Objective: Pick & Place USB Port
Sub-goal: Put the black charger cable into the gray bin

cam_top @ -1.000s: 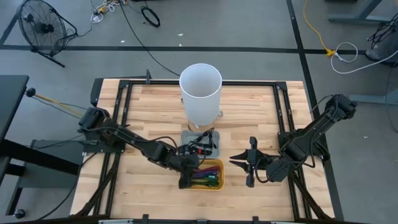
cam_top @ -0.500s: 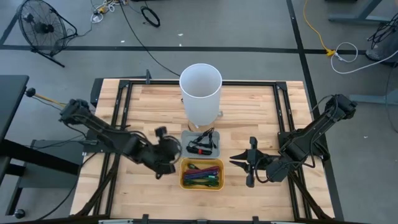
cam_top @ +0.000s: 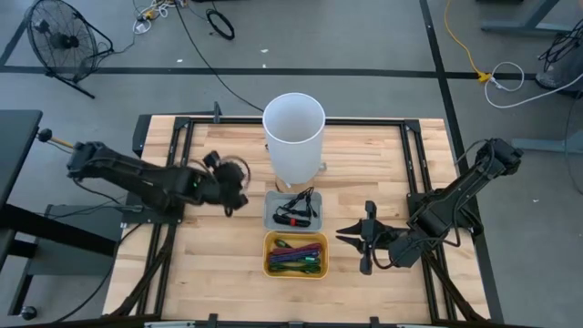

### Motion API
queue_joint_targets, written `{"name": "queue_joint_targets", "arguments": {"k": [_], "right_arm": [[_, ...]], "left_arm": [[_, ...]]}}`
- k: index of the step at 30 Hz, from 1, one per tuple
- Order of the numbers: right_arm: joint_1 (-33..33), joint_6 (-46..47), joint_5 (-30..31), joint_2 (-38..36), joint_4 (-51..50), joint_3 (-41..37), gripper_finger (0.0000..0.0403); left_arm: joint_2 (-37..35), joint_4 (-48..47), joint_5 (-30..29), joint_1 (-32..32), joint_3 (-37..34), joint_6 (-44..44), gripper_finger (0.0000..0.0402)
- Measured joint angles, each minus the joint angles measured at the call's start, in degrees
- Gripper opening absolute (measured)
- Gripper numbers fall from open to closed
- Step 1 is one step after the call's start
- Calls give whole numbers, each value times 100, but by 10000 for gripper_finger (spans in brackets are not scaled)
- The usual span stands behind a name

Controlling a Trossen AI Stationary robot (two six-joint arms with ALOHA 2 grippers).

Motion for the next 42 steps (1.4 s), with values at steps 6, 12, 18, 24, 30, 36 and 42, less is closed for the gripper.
{"name": "queue_joint_targets", "arguments": {"k": [6, 12, 18, 24, 30, 36, 42], "right_arm": [[-23, -133, 15, -4, 24, 0, 58], [-25, -145, 17, -4, 13, 0, 58], [-95, -370, 20, -4, 17, 0, 58], [-262, -484, 20, -4, 63, 0, 58], [-428, -548, 12, -4, 53, 0, 58], [-508, -863, 15, -4, 41, 0, 58], [-612, -885, 14, -4, 21, 0, 58]], "left_arm": [[-765, 2508, 1375, 1297, -1341, 1259, 115], [-614, 3815, 2679, 2891, -1957, 1488, 115], [-18, 4404, 3703, 3849, -1982, 1631, 115], [847, 5192, 4420, 4525, -1763, 1964, 115], [1759, 4828, 5317, 5091, -975, 2378, 115], [2469, 4254, 5765, 5289, -205, 2816, 115], [3188, 3535, 6006, 5190, 756, 3042, 115]]}}
